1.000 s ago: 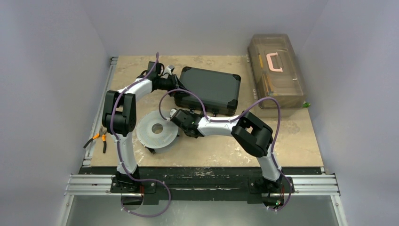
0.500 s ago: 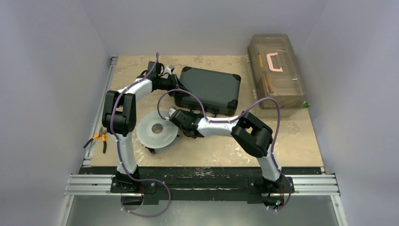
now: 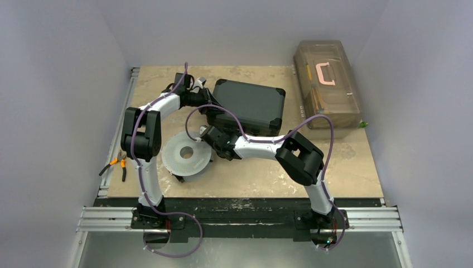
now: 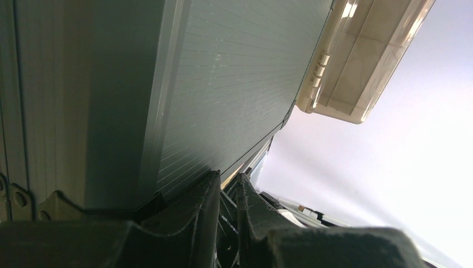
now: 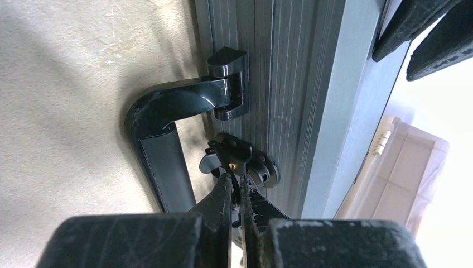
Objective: Pack up texas hold em set
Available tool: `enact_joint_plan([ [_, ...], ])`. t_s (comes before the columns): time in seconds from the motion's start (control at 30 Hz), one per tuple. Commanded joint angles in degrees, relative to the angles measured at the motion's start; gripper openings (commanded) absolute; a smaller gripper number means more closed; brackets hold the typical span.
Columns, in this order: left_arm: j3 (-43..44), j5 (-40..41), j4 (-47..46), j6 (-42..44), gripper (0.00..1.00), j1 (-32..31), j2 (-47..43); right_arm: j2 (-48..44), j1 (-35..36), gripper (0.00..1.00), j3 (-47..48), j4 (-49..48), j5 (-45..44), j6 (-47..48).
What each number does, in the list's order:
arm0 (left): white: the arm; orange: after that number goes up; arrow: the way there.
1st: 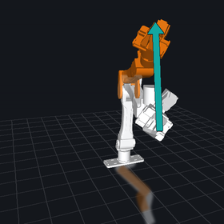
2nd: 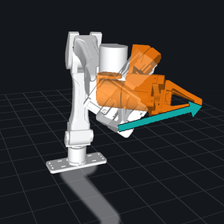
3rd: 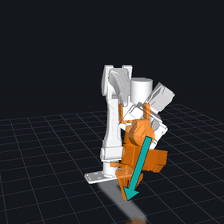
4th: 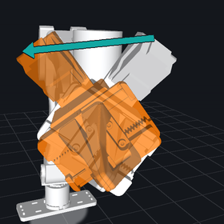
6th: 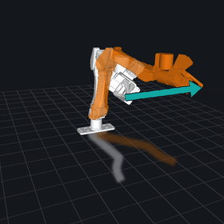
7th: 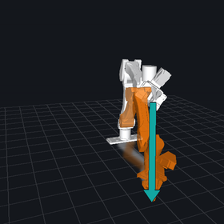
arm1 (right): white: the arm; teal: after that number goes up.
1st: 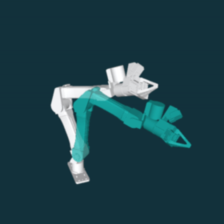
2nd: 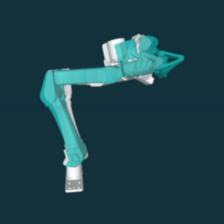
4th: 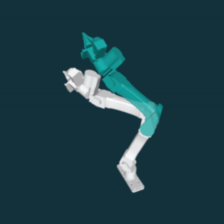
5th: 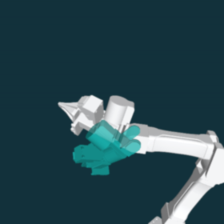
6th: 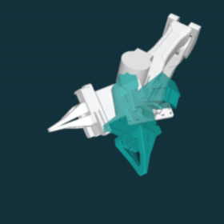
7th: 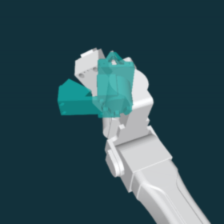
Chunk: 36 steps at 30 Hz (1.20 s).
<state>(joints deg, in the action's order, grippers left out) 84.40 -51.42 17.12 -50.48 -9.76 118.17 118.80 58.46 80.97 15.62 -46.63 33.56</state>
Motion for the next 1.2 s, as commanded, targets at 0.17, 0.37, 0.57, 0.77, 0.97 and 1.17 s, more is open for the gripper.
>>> enact_joint_plan([
  [0.17,-2.4,7.2,2.1,1.1,0.18,1.1,2.1,-1.7,-3.7,0.00,5.7,-7.9,-6.1,6.9],
  [0.37,-2.5,7.5,2.0,1.0,0.18,1.0,1.9,-2.1,-4.7,0.00,6.0,-9.5,-6.6,9.0],
  [0.57,-2.6,7.5,1.9,0.9,0.18,1.2,2.1,-2.1,-6.4,0.00,6.0,-13.3,-7.0,12.3],
  [0.77,-2.6,7.5,1.9,1.0,0.18,1.2,2.1,-0.7,-8.3,0.15,7.4,-14.3,-6.8,14.2],
  [0.97,-2.6,7.5,1.9,0.9,0.18,1.3,2.3,-2.4,-8.4,0.20,6.4,-14.2,-6.0,13.9],
  [1.17,-2.6,7.5,1.8,0.8,0.18,1.4,2.3,-3.1,-9.5,0.23,6.1,-14.5,-5.2,15.3],
])
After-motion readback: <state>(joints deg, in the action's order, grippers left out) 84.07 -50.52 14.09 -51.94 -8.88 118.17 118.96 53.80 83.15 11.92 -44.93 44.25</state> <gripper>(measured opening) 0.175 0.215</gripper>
